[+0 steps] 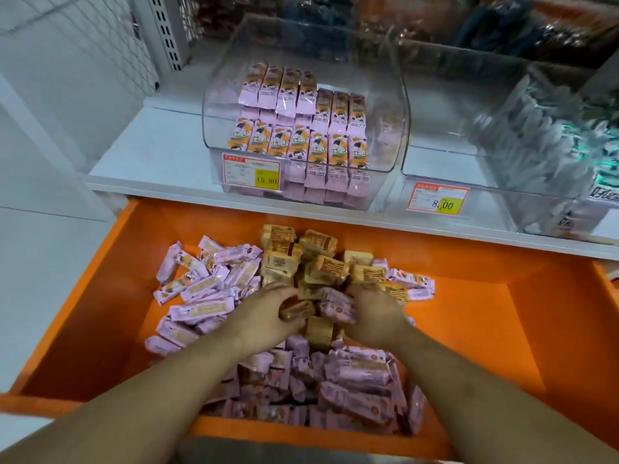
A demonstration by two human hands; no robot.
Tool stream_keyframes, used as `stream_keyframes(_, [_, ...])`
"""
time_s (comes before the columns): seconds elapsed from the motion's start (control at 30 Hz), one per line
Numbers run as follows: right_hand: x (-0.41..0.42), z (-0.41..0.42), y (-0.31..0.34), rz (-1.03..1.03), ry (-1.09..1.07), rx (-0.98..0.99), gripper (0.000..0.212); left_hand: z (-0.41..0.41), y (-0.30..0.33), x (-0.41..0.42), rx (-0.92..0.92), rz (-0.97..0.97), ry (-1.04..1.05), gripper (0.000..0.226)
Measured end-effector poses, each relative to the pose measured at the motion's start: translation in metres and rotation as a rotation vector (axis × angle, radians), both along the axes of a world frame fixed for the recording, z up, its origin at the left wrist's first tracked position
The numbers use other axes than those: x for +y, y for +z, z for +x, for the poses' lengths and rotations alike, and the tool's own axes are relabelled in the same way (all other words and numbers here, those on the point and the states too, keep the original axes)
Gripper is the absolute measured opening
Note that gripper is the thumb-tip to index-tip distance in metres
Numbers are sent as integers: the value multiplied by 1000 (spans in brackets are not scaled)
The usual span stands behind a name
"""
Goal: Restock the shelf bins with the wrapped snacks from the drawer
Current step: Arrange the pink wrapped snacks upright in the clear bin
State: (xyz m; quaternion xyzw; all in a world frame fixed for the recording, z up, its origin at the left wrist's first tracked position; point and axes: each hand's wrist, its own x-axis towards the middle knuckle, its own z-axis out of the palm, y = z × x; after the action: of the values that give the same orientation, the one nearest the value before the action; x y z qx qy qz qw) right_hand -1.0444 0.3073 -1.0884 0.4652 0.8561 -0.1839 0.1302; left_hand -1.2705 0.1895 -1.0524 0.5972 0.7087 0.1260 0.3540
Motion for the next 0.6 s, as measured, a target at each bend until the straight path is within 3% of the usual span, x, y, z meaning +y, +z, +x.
stream_keyframes(0.13, [-5,-11,52,-111,-80,172,44,3,33,0,-114,-86,181,41])
stream_keyframes(0.23, [-15,-27,112,-69,-93,300,54,7,71,-1,-497,-172,362,33])
stream_keyframes(0.33, [-36,-39,176,-74,-27,424,48,12,118,-5,-851,-150,466,35])
stream_keyframes(0.43, [-60,-39,228,-65,4,525,46,14,161,-14,-974,-51,496,29])
stream_keyframes(0.6, [-81,-22,278,-110,-119,752,42,9,219,-31,-1057,55,431,30])
